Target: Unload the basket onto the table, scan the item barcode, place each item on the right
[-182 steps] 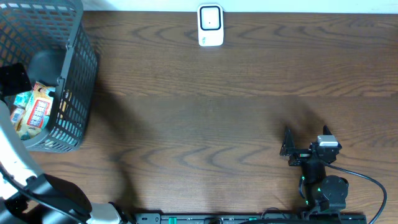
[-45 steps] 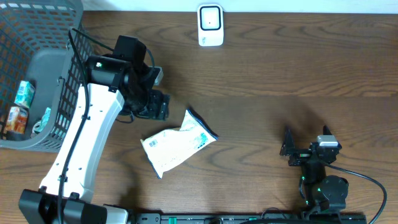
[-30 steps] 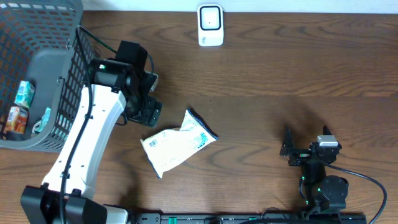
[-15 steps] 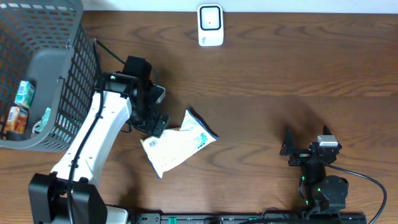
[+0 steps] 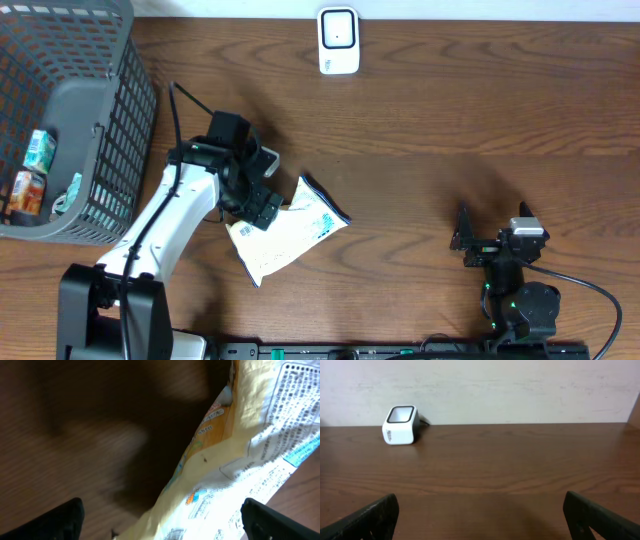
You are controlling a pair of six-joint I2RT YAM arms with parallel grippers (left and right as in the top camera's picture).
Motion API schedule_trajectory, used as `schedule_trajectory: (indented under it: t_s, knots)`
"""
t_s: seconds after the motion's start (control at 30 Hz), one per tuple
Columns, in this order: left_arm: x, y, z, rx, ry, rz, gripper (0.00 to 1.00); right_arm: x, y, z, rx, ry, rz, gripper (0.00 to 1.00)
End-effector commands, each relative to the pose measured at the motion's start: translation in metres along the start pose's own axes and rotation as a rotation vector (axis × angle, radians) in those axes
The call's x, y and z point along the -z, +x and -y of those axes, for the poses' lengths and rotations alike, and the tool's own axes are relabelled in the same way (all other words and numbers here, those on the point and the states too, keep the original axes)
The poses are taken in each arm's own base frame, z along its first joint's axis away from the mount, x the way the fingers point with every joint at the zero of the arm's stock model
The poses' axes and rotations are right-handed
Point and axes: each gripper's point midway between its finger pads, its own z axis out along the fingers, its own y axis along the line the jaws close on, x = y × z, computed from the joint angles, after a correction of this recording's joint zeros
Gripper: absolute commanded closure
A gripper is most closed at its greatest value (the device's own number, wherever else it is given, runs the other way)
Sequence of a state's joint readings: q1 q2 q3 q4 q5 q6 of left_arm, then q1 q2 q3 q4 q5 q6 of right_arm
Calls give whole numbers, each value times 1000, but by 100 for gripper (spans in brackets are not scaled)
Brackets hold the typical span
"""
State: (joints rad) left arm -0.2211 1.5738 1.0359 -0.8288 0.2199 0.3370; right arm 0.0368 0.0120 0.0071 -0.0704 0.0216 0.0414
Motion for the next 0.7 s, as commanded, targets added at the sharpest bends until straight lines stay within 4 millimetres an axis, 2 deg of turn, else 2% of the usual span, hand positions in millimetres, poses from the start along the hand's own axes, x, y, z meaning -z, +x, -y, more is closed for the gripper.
schedule_trajectory:
  t_s: [0.0, 0.23, 0.33, 0.43, 0.67]
  knots:
    - [-12, 5, 10, -13, 51, -2, 4, 0, 1, -1, -10, -6, 0, 1]
    - [-18, 14, 34, -3, 188, -8, 4, 0, 1, -1, -10, -6, 0, 1]
    - [-18, 16, 41, -7, 213, -17, 12, 0, 1, -1, -10, -6, 0, 1]
    - [-18, 14, 48, -6, 231, -14, 20, 0, 1, -1, -10, -6, 0, 1]
    - [-18, 2, 78, -89, 300, 29, 20, 0, 1, -1, -10, -6, 0, 1]
